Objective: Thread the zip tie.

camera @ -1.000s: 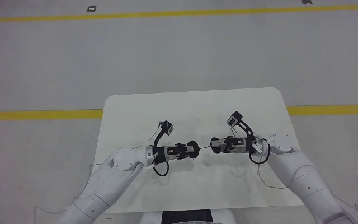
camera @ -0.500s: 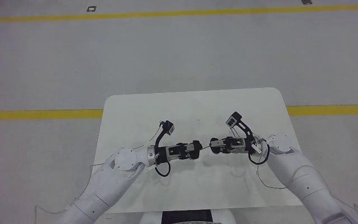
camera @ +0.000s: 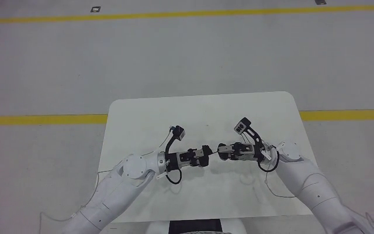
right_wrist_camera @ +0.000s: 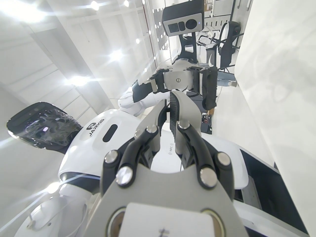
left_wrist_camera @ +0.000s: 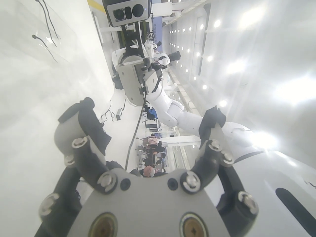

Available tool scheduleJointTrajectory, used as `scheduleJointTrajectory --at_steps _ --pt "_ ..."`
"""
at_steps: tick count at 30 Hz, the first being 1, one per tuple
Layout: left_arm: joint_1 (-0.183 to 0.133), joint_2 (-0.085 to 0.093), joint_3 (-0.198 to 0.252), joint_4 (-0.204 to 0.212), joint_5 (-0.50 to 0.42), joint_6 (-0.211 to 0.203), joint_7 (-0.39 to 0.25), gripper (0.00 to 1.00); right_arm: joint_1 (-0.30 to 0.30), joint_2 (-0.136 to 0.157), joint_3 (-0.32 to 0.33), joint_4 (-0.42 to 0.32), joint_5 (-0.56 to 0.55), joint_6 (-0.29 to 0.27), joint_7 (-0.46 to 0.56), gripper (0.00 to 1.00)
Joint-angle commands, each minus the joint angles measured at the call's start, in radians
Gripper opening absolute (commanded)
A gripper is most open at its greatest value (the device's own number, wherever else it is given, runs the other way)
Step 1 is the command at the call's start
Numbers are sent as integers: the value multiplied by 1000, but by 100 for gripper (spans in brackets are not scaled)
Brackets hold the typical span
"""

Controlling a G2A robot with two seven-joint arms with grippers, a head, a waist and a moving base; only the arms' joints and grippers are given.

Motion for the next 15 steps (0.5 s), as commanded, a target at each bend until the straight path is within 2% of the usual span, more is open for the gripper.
scheduleJointTrajectory --at_steps 1,4,7,15 --pt "0 0 0 0 0 0 -1 100 0 0 0 0 0 0 0 0" --pt "0 0 0 0 0 0 -1 100 0 0 0 0 0 0 0 0" --pt "6 -3 5 -8 -8 2 37 100 -15 -2 3 -27 -2 0 -41 0" --pt "4 -2 7 1 -39 2 29 100 -42 -3 40 -64 16 0 -27 0"
